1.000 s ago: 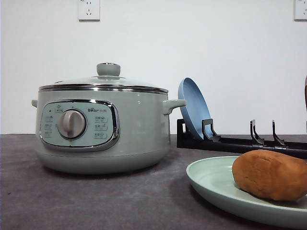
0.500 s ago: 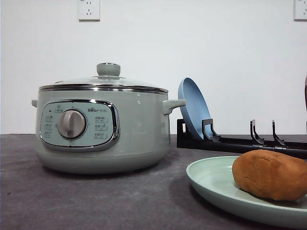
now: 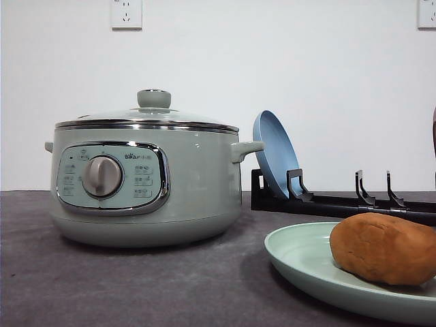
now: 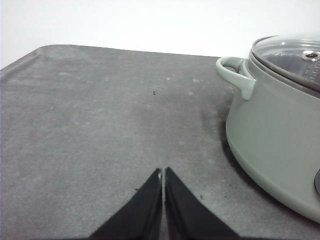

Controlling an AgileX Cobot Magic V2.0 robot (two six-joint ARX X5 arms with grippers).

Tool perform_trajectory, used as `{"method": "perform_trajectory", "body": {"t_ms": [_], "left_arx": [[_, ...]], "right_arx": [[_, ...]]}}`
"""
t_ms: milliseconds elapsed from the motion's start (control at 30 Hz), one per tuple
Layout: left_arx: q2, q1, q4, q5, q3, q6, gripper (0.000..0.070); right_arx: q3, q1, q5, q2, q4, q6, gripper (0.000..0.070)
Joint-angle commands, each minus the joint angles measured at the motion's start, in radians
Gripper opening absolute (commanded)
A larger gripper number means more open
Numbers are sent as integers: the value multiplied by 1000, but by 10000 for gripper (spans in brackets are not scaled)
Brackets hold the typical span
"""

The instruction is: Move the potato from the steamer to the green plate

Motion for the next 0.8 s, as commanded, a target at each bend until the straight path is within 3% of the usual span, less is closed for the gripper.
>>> {"method": "perform_trajectory", "body": {"t_ms": [0,767], "left_arx": [[-2,1,-7,0,-21,5,0],[-2,1,-7,0,-21,5,0]], "right_arx": [[-5,0,4,-1,13,-4,4],[-5,0,4,-1,13,-4,4]]}}
